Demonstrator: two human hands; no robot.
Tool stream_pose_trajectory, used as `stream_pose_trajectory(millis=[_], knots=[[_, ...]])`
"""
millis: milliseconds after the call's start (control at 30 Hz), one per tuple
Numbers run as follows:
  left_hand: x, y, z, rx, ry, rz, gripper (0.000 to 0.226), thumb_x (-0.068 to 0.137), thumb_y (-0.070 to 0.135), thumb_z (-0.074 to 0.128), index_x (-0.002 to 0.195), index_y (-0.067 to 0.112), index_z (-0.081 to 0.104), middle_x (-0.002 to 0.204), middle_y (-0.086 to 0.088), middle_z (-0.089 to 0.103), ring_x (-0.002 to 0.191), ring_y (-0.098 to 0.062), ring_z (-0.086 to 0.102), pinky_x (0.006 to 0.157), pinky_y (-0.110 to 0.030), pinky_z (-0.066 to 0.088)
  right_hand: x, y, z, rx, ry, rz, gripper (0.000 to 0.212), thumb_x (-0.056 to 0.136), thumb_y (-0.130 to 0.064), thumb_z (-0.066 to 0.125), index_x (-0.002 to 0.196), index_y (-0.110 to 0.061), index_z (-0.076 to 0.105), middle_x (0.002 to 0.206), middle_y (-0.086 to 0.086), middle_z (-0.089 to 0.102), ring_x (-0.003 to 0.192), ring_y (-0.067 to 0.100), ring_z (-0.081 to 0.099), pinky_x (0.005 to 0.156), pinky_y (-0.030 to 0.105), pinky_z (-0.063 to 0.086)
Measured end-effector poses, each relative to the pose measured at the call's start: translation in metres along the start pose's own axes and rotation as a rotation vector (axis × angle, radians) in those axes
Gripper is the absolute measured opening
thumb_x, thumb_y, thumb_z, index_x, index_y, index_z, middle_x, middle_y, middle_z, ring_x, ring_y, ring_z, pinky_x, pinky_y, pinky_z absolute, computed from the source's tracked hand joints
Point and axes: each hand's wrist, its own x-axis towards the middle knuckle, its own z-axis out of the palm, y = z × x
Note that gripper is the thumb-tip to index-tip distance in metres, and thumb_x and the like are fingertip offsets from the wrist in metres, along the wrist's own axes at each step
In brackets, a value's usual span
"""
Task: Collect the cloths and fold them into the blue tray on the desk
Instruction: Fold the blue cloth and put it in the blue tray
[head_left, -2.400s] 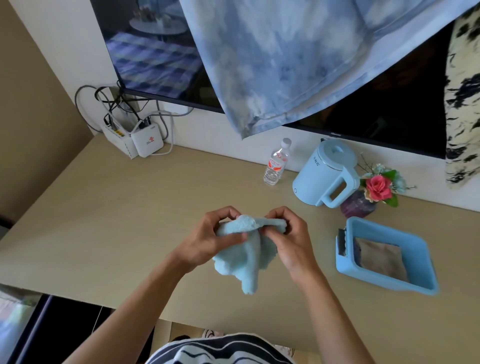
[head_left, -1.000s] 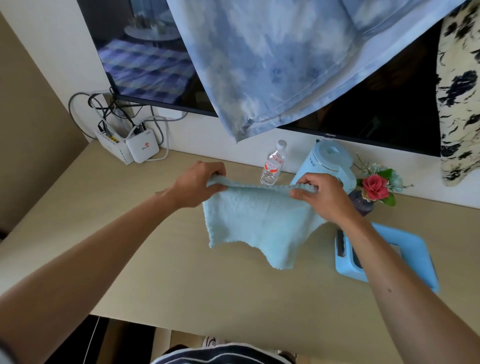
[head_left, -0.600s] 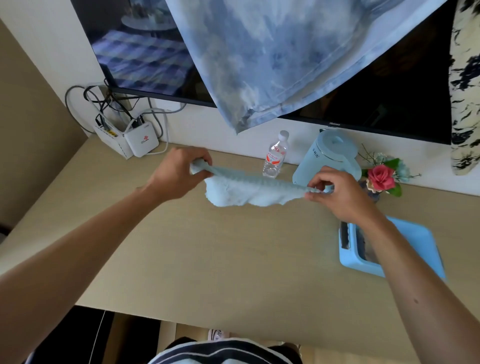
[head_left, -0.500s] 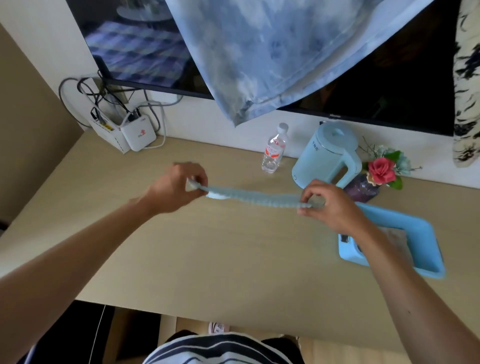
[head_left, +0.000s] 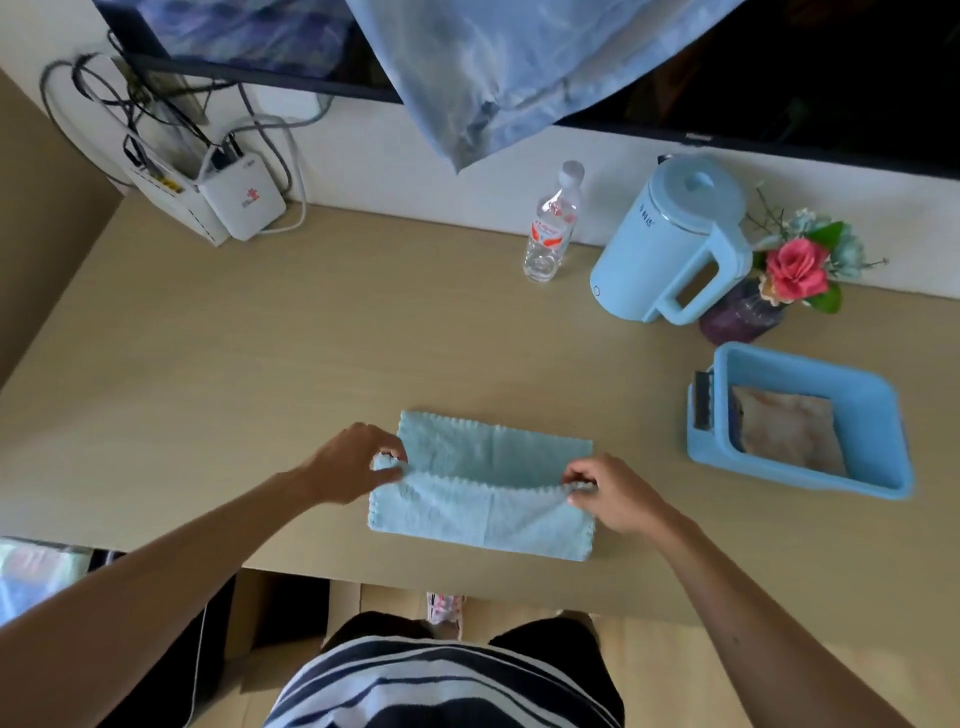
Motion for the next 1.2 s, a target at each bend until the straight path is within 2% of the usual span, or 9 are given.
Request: stream_pose_trajectory(millis=[100, 167, 367, 500, 600, 767, 933, 1033, 1200], knots=[[0.017, 0.002, -0.005, -0.061, 0.080, -0.046, 0.014, 0.085, 0.033, 0.076, 0.094, 0.022, 0.078, 0.090, 0.010, 0.072, 0.067, 0.010, 0.056, 0.062, -0.006, 0.037, 0.014, 0.006, -0.007, 0.028, 0.116, 0.030, 0.008, 0.087, -0.014, 0.067, 0.095, -0.015, 0.069, 0.094, 0.005, 0.072, 0.086, 0.031, 0.069, 0.070, 0.035, 0.050], [0.028, 0.004, -0.006, -0.072, 0.103, -0.055, 0.013, 0.086, 0.027, 0.076, 0.095, 0.018, 0.078, 0.091, 0.004, 0.074, 0.068, 0.005, 0.056, 0.063, -0.006, 0.037, 0.023, 0.007, -0.011, 0.040, 0.172, 0.046, 0.007, 0.085, -0.016, 0.068, 0.091, -0.015, 0.068, 0.089, 0.004, 0.070, 0.081, 0.030, 0.067, 0.063, 0.030, 0.043], [0.051, 0.012, 0.009, -0.074, 0.095, -0.115, 0.017, 0.087, 0.017, 0.073, 0.102, 0.008, 0.076, 0.101, -0.009, 0.076, 0.087, -0.023, 0.068, 0.082, -0.032, 0.053, 0.045, 0.019, -0.006, 0.029, 0.133, 0.134, 0.026, 0.088, -0.015, 0.067, 0.114, -0.011, 0.067, 0.111, 0.005, 0.068, 0.087, 0.023, 0.066, 0.070, 0.029, 0.046], [0.060, 0.010, 0.017, -0.075, 0.121, -0.151, 0.020, 0.088, 0.012, 0.071, 0.107, 0.008, 0.073, 0.100, -0.011, 0.076, 0.089, -0.027, 0.071, 0.078, -0.041, 0.058, 0.049, 0.027, -0.002, -0.001, 0.146, 0.177, 0.037, 0.089, -0.012, 0.064, 0.126, -0.005, 0.062, 0.117, 0.009, 0.067, 0.083, 0.019, 0.061, 0.070, 0.025, 0.040], [0.064, 0.006, 0.023, -0.018, 0.154, -0.174, 0.024, 0.086, 0.011, 0.071, 0.110, 0.009, 0.070, 0.104, -0.010, 0.075, 0.094, -0.030, 0.070, 0.079, -0.042, 0.057, 0.046, 0.027, 0.001, 0.022, 0.195, 0.225, 0.040, 0.090, -0.013, 0.063, 0.129, -0.010, 0.057, 0.106, 0.005, 0.068, 0.084, 0.022, 0.065, 0.077, 0.036, 0.052], [0.054, 0.010, 0.047, 0.393, 0.318, 0.044, 0.053, 0.075, 0.013, 0.077, 0.125, 0.012, 0.056, 0.121, -0.011, 0.057, 0.110, -0.028, 0.053, 0.091, -0.043, 0.049, 0.031, 0.012, 0.021, -0.290, 0.503, -0.007, 0.035, 0.082, -0.014, 0.073, 0.114, -0.008, 0.059, 0.105, 0.009, 0.060, 0.096, 0.029, 0.059, 0.083, 0.043, 0.049], [0.024, 0.031, 0.102, 0.475, 0.052, 0.174, 0.071, 0.086, 0.052, 0.064, 0.146, 0.026, 0.039, 0.154, -0.007, 0.038, 0.138, -0.029, 0.038, 0.108, -0.045, 0.043, 0.017, -0.003, 0.067, -0.264, 0.231, -0.183, 0.038, 0.082, -0.030, 0.074, 0.113, -0.014, 0.060, 0.112, 0.003, 0.057, 0.095, 0.019, 0.058, 0.084, 0.036, 0.051], [0.012, 0.026, 0.117, 0.515, -0.015, 0.146, 0.083, 0.092, 0.068, 0.039, 0.159, 0.025, 0.014, 0.168, -0.006, 0.007, 0.154, -0.029, 0.010, 0.122, -0.047, 0.023, 0.009, 0.004, 0.082, -0.279, 0.232, -0.125, 0.047, 0.075, -0.035, 0.078, 0.115, -0.017, 0.061, 0.112, 0.003, 0.055, 0.102, 0.023, 0.057, 0.088, 0.037, 0.050], [0.020, 0.015, 0.104, 0.595, -0.048, 0.245, 0.085, 0.095, 0.068, 0.032, 0.159, 0.025, -0.002, 0.167, -0.005, -0.012, 0.154, -0.030, -0.010, 0.125, -0.049, 0.008, -0.011, 0.011, 0.091, -0.341, 0.297, -0.103, 0.056, 0.074, -0.042, 0.075, 0.123, -0.022, 0.056, 0.117, -0.002, 0.052, 0.109, 0.019, 0.052, 0.092, 0.034, 0.048]])
